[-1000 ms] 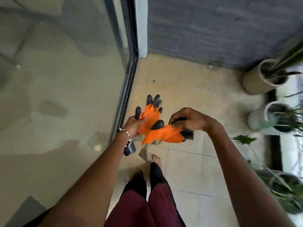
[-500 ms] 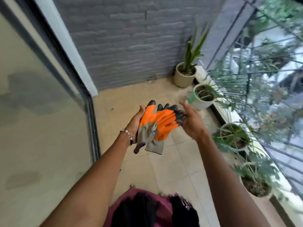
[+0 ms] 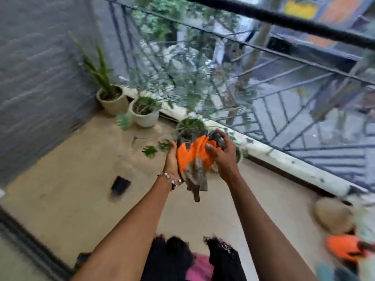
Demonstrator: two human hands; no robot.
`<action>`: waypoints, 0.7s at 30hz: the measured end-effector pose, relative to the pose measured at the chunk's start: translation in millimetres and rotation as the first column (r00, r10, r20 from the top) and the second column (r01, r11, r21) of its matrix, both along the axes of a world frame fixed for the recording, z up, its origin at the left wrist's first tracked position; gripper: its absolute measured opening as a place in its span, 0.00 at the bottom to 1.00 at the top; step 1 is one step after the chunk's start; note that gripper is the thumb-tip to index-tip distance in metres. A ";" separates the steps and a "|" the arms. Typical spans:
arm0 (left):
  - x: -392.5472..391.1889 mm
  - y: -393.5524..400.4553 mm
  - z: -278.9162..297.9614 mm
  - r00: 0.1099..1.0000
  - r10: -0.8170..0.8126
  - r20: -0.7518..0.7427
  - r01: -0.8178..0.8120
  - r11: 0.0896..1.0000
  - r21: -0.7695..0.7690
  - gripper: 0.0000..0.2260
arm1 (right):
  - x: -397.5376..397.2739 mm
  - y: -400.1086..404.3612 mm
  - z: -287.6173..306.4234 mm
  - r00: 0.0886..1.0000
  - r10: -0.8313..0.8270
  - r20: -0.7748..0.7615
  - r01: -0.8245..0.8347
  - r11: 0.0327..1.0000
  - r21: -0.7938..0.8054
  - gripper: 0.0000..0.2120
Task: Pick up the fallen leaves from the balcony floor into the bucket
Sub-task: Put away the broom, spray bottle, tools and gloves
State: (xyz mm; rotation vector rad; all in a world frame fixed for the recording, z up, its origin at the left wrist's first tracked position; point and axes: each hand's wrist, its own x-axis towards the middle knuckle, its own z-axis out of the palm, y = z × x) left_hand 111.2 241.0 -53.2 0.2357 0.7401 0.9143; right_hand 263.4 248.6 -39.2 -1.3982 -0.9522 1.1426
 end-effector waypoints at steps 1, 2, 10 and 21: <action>26.3 0.3 -4.2 0.998 -0.060 0.026 0.060 0.998 0.001 0.44 | 30.7 -3.5 4.8 0.998 -0.040 0.052 0.040 0.999 0.005 0.28; 52.0 -1.0 -3.6 0.992 -0.117 0.045 0.117 0.993 0.009 0.44 | 59.8 -6.8 8.0 0.992 -0.075 0.099 0.075 0.997 0.009 0.28; 241.2 -20.1 -2.0 0.847 -0.530 -0.041 0.528 0.830 0.178 0.45 | 235.8 -68.6 8.0 0.825 -0.531 0.191 0.530 0.846 0.064 0.24; 436.7 -92.6 -29.6 0.367 -0.750 -0.551 0.914 0.402 0.061 0.10 | 383.7 -242.6 -41.3 0.445 -0.845 -0.298 0.605 0.528 -0.596 0.33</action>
